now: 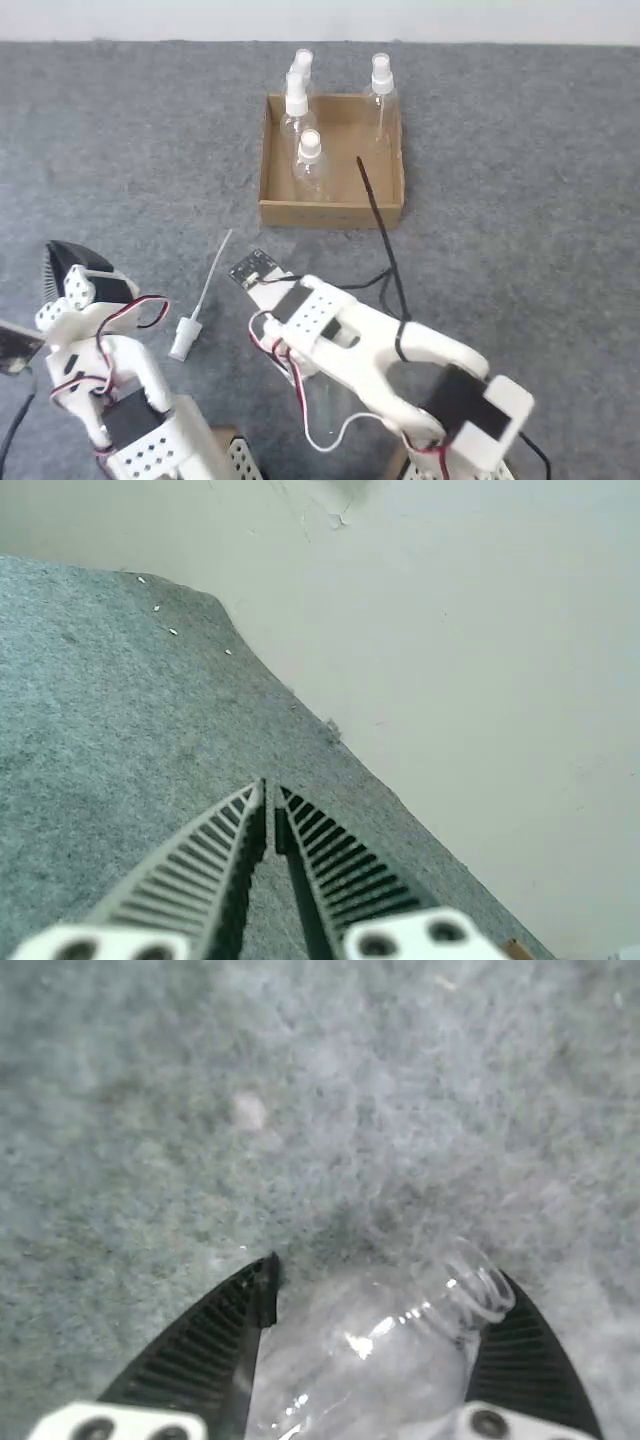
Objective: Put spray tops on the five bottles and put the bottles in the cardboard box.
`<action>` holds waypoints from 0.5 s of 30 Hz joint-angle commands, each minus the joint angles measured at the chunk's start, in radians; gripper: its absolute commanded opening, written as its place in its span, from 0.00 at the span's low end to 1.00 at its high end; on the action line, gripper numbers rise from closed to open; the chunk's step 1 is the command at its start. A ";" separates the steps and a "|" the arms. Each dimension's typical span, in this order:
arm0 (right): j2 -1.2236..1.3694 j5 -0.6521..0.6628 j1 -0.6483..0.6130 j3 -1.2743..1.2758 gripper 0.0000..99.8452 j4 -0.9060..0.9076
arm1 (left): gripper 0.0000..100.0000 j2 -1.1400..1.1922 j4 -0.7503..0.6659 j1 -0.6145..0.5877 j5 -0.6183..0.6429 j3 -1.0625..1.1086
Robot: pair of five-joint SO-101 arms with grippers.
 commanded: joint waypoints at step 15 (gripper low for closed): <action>-0.005 0.173 0.076 -0.138 0.14 0.068 | 0.01 -0.015 -0.029 0.003 -0.011 -0.010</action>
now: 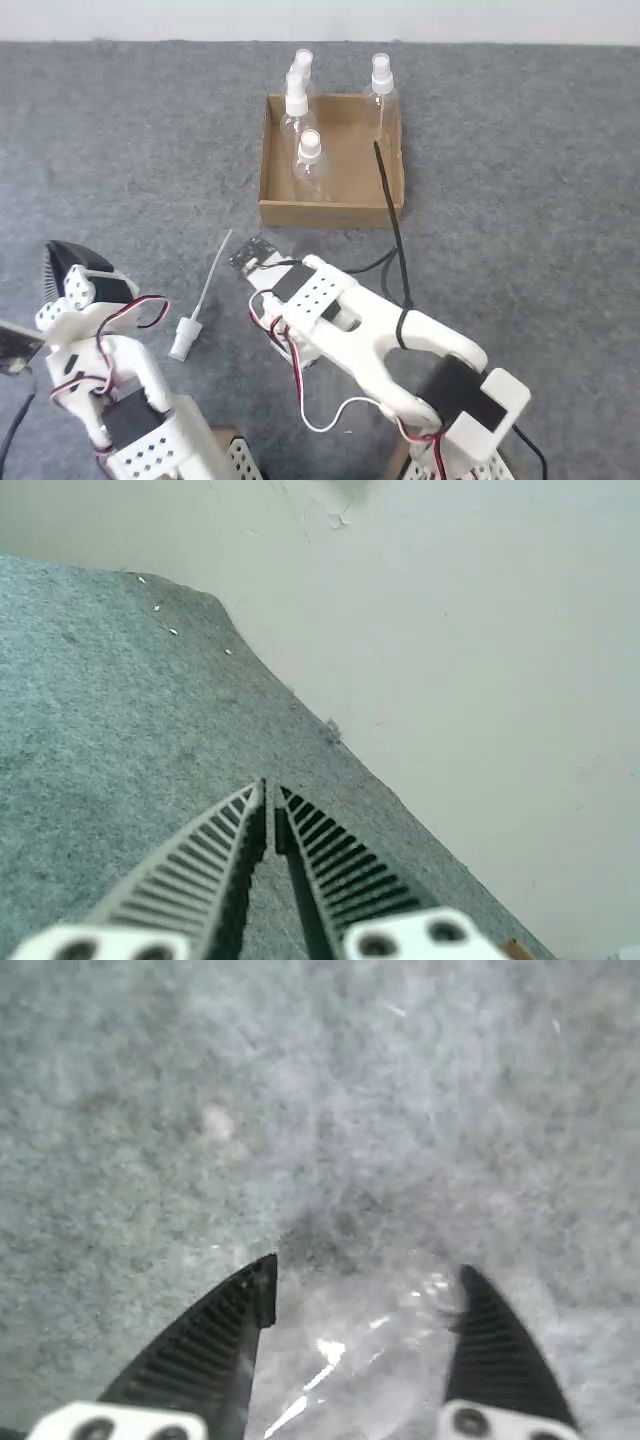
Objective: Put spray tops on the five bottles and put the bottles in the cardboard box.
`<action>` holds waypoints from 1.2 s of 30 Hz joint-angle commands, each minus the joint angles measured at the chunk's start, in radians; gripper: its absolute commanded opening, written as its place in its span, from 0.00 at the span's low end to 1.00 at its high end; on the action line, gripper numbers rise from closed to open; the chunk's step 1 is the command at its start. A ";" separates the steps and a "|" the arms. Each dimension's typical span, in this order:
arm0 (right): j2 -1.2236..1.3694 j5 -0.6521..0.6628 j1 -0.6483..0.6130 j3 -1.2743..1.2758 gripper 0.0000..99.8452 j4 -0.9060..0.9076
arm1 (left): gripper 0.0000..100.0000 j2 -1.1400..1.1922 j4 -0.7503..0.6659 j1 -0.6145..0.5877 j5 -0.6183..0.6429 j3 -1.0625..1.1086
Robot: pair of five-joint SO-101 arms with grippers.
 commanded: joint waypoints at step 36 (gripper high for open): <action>-0.297 0.026 0.015 -0.169 0.14 0.280 | 0.01 -0.015 -0.029 0.003 -0.011 -0.012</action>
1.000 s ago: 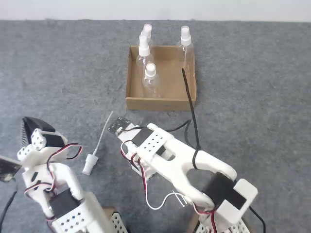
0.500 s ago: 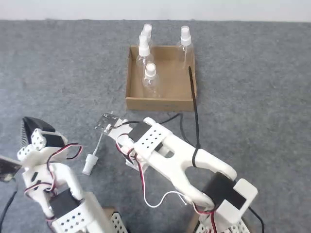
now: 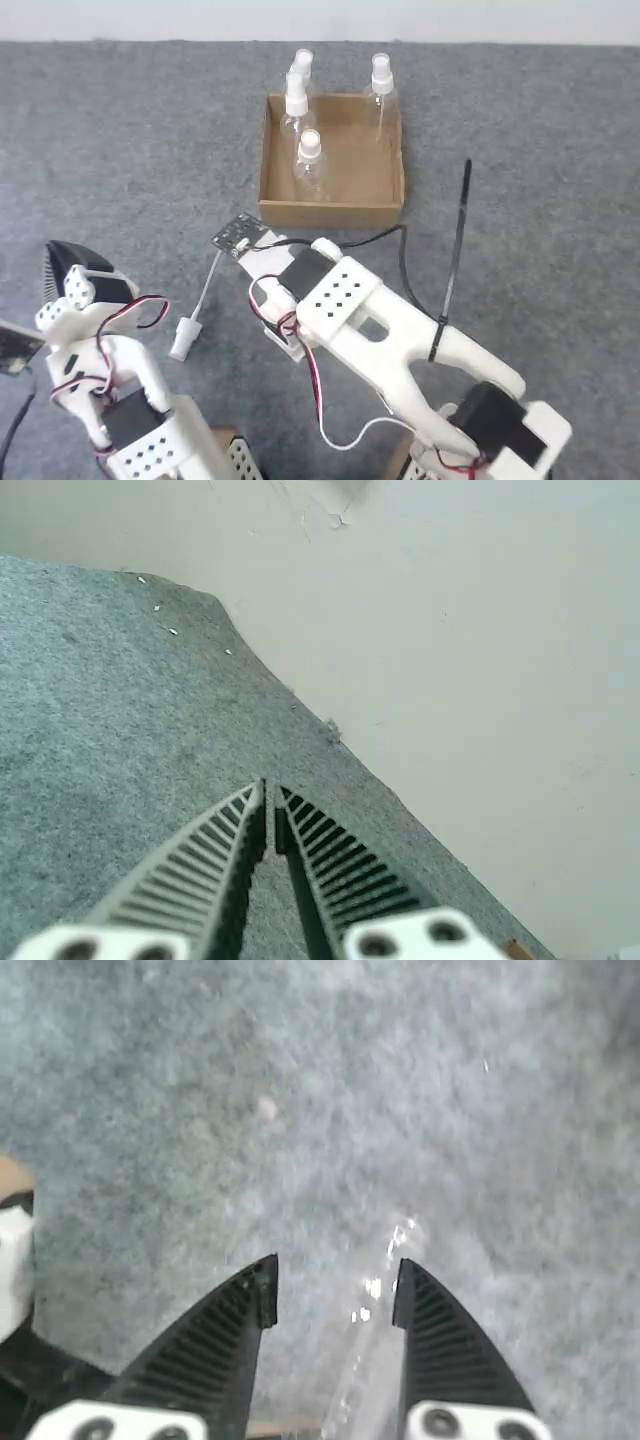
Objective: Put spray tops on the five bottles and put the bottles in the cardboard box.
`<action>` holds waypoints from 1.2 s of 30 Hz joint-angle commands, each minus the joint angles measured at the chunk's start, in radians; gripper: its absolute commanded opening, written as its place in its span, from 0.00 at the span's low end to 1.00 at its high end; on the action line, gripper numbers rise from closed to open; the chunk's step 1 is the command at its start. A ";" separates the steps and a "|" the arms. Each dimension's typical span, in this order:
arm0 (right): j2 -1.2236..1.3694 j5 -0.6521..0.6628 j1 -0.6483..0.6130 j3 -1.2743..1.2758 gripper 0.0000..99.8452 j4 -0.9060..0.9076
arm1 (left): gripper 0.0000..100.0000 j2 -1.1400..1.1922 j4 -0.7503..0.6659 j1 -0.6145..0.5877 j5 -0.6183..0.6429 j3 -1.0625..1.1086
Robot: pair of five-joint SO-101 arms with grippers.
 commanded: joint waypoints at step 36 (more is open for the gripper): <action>-0.045 -0.006 0.139 0.331 0.14 -0.214 | 0.01 -0.015 -0.029 0.003 -0.012 -0.012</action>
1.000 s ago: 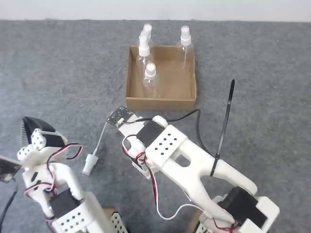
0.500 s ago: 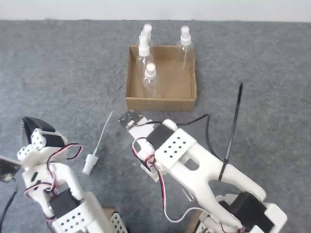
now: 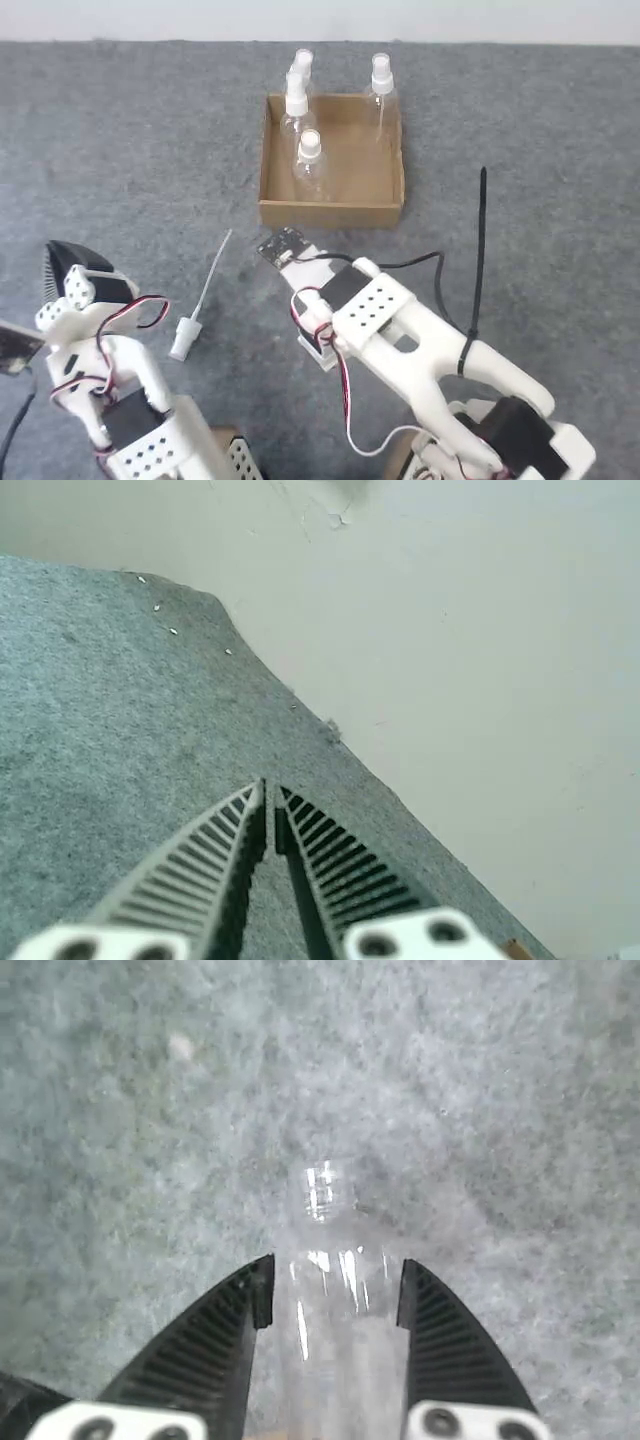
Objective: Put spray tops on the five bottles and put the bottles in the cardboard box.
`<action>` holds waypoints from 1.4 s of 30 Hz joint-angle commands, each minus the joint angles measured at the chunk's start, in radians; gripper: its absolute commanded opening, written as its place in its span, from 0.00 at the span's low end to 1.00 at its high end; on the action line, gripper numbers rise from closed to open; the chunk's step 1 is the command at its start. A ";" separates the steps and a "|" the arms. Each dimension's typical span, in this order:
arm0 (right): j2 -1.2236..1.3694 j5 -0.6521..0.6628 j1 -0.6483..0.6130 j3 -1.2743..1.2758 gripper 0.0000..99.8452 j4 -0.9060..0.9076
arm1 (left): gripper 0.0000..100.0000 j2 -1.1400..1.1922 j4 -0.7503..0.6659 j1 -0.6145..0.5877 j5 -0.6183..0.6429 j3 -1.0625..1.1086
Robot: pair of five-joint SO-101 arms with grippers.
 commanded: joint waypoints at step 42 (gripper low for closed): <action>0.065 0.080 -0.030 0.008 0.20 0.163 | 0.01 -0.015 -0.029 0.003 -0.012 -0.012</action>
